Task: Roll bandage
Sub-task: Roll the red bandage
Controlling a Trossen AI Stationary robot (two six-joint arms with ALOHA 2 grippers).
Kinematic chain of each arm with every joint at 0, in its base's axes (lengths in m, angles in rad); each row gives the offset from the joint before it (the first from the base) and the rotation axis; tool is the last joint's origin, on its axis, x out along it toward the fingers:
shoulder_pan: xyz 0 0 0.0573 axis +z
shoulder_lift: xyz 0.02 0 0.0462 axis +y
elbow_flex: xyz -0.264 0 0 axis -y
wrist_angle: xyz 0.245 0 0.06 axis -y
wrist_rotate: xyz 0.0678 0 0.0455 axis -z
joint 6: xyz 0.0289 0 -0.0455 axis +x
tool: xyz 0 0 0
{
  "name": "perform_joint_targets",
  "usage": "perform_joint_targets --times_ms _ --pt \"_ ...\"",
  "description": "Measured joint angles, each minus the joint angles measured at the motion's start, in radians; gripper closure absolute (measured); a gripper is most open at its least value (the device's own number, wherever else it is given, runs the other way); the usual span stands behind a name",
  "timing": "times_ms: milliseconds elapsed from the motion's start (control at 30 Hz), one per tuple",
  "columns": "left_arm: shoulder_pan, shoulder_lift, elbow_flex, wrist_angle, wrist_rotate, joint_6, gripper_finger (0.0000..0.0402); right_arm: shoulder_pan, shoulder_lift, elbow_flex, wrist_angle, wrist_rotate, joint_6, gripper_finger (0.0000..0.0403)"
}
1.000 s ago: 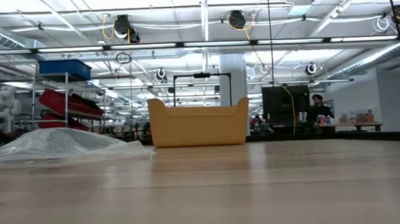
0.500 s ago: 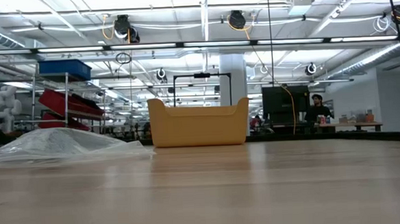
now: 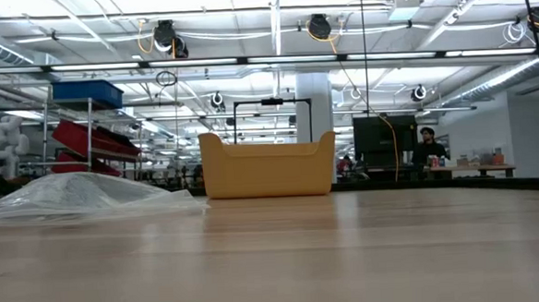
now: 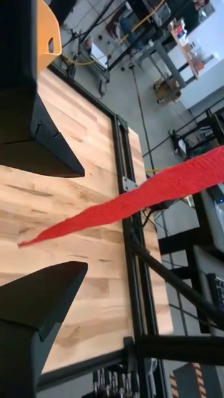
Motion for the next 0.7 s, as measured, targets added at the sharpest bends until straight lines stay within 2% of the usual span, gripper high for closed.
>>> perform_joint_targets --times_ms 167,433,700 --pt "0.025 0.01 0.0 0.005 -0.002 0.002 0.0175 0.0 0.0 0.0 0.0 0.0 0.0 0.0384" --pt "0.059 0.061 0.0 0.072 -0.011 0.037 0.0236 0.0 0.0 0.0 0.0 0.0 -0.002 0.0384" --pt "0.029 0.063 0.0 0.082 -0.189 0.157 0.0323 0.0 0.0 0.0 -0.001 0.0 -0.002 0.0384"
